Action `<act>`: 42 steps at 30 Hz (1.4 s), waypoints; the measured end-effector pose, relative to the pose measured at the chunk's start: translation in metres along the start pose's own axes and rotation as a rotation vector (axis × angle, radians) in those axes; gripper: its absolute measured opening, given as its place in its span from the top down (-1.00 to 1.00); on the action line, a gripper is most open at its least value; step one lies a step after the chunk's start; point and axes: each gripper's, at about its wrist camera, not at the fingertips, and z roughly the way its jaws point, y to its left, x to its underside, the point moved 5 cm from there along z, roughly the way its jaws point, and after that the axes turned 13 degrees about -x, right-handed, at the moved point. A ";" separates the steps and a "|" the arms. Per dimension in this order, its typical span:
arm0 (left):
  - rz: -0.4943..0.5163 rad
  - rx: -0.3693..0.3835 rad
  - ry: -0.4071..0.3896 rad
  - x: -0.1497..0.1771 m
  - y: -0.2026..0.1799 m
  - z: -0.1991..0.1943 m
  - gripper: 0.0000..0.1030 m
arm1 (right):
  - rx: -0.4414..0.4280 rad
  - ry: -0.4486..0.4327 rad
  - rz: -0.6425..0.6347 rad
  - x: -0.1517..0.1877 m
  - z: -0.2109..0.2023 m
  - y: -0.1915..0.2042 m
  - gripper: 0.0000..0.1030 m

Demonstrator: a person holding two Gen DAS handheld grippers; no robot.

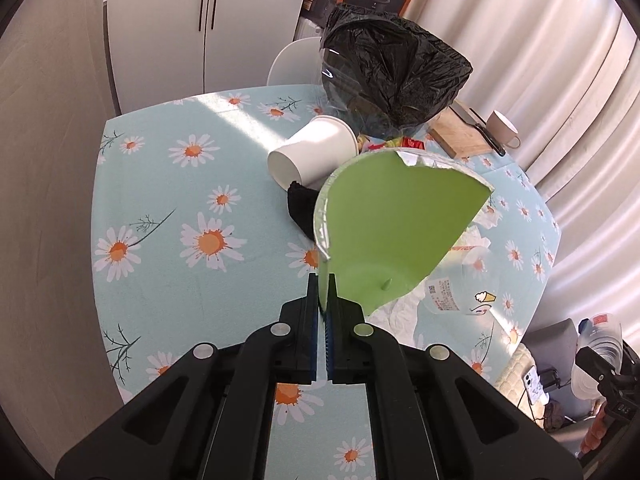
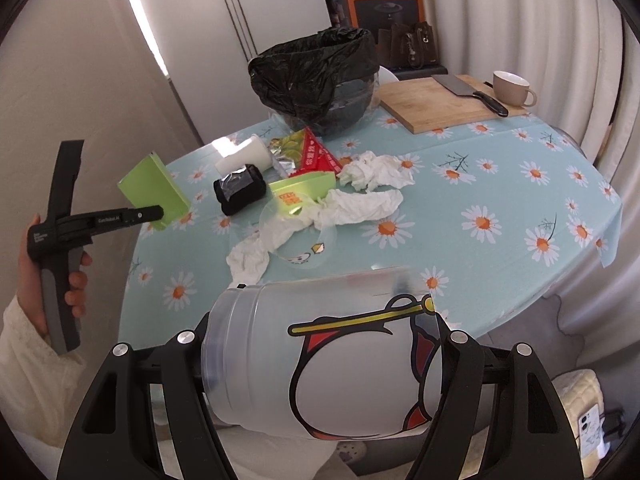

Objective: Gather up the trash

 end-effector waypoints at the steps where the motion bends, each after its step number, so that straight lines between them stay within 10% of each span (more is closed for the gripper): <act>1: -0.002 0.005 0.001 -0.005 0.001 0.000 0.94 | -0.001 -0.005 -0.011 -0.006 0.000 0.000 -0.31; 29: -0.021 -0.004 -0.094 -0.185 -0.007 0.009 0.94 | -0.054 -0.084 -0.218 -0.239 0.070 -0.049 -0.31; 42: 0.145 0.003 -0.130 -0.272 -0.064 0.031 0.94 | -0.132 -0.146 -0.375 -0.343 0.123 -0.044 -0.31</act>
